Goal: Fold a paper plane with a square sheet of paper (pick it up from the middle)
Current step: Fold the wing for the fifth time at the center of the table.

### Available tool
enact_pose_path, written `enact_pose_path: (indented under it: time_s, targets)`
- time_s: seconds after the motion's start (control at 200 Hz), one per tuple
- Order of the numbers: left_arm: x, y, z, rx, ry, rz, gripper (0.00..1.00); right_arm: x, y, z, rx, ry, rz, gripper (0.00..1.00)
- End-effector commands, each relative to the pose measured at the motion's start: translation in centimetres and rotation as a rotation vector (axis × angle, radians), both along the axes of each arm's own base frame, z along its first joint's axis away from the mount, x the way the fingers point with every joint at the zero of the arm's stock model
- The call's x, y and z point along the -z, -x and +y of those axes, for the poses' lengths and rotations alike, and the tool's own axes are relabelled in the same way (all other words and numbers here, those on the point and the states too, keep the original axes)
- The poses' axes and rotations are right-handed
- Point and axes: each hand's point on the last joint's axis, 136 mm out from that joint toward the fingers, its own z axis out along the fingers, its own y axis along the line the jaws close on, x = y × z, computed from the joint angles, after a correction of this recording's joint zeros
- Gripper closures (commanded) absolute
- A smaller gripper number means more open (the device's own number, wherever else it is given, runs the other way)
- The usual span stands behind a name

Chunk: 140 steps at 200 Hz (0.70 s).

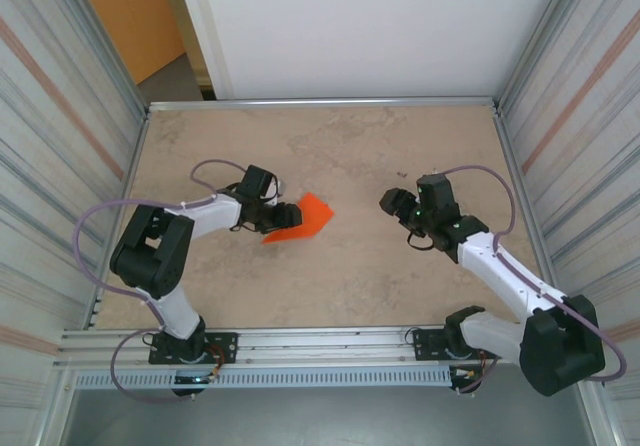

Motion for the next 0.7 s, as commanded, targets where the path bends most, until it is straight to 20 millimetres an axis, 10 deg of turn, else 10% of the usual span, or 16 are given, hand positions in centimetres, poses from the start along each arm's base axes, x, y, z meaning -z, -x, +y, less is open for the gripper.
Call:
enact_pose_path:
  time_s: [0.0, 0.401, 0.697]
  targets:
    - [0.1, -0.2, -0.5, -0.021, 0.043, 0.031, 0.42, 0.0, -0.1, 1.7, -0.027, -0.006, 0.041, 0.32]
    - [1.9, 4.6, -2.7, -0.133, 0.105, 0.229, 0.57, 4.1, 2.4, 12.5, -0.134, -0.175, 0.174, 0.39]
    - [3.2, 5.3, -2.6, -0.207, 0.120, 0.297, 0.62, 8.1, 3.9, 14.0, -0.047, -0.201, 0.308, 0.50]
